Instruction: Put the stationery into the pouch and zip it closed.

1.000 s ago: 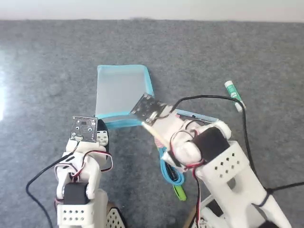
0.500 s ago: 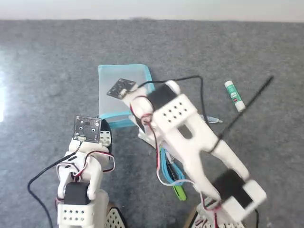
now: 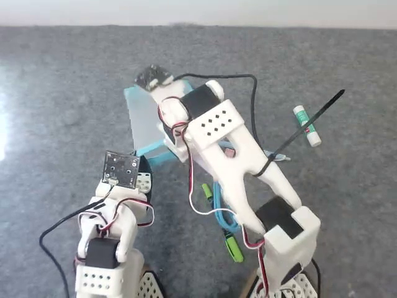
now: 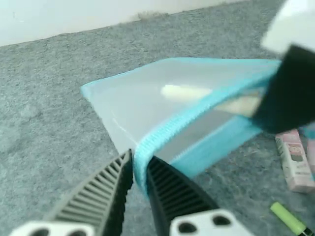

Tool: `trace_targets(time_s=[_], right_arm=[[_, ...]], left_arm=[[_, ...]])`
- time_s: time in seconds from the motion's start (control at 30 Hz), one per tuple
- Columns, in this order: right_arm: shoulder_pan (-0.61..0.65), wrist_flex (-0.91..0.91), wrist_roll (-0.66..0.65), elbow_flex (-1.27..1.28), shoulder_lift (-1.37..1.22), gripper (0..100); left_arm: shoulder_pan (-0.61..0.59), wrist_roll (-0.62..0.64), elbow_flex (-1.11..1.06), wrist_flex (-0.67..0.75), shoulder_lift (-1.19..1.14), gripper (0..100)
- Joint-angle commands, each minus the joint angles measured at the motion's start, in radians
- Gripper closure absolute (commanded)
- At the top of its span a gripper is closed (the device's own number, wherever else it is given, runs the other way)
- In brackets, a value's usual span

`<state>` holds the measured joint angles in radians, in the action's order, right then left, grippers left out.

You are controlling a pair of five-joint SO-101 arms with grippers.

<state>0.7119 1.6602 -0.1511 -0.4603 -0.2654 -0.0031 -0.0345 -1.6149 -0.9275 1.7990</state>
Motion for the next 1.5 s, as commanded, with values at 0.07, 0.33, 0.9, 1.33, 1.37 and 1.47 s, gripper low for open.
trace_targets(time_s=[0.07, 0.33, 0.9, 1.33, 1.37, 1.47], right_arm=[[-0.002, -0.084, 0.025, -0.072, 0.031, 80.8], [-0.007, -0.084, 0.026, -0.064, 0.236, 64.8], [-0.650, -0.130, -0.135, 0.428, 0.274, 72.4], [-0.796, -0.378, -0.301, 0.491, -0.005, 72.4], [-0.799, -0.397, -0.301, 0.491, -0.013, 72.4], [-0.814, -0.426, -0.302, 0.491, -0.027, 72.4]], left_arm=[[0.011, -0.015, 0.012, -0.008, 0.000, 99], [0.009, -0.015, 0.010, -0.008, -0.002, 99], [0.006, -0.014, 0.010, -0.009, -0.002, 99], [0.006, -0.015, 0.010, -0.009, -0.002, 99], [0.006, -0.015, 0.010, -0.009, -0.002, 99], [0.006, -0.015, 0.010, -0.009, -0.002, 99]])
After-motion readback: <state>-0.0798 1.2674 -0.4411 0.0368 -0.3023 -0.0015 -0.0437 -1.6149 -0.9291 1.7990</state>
